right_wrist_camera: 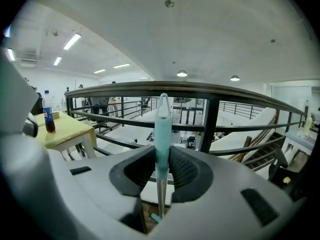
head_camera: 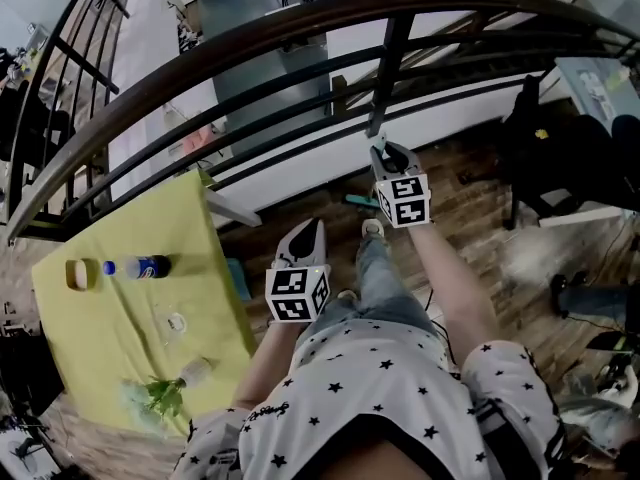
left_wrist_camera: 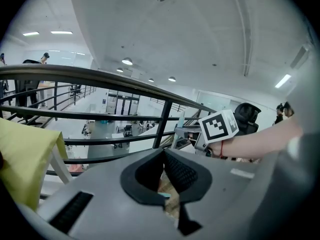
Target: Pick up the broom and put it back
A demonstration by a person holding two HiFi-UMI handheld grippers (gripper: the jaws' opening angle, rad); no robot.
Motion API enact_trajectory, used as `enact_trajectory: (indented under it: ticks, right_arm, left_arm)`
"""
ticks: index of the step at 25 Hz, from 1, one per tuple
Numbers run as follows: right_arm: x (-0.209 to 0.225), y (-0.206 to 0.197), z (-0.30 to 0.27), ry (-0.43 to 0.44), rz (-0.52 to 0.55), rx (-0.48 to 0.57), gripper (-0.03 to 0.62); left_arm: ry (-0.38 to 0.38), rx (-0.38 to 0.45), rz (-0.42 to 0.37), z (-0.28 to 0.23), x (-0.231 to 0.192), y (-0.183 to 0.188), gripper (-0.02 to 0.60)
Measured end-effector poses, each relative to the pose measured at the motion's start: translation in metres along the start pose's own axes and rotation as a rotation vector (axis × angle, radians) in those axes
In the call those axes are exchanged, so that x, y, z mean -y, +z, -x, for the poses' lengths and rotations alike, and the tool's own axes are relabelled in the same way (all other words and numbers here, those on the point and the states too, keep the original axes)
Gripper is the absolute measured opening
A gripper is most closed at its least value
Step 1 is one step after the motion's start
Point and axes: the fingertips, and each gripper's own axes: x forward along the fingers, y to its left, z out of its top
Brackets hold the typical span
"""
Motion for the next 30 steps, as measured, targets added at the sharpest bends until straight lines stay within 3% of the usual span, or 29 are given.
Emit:
enact_trajectory:
  ticks: [14,30]
  right_arm:
    - [0.087,0.005,0.008,0.008,0.000,-0.007,0.077]
    - [0.191,-0.006,-0.025,0.086,0.033,-0.038,0.077]
  left_arm:
    - [-0.006,0.008,-0.015,-0.064,0.039,0.027,0.011]
    - [0.066,0.050,0.037,-0.177,0.099,0.069,0.011]
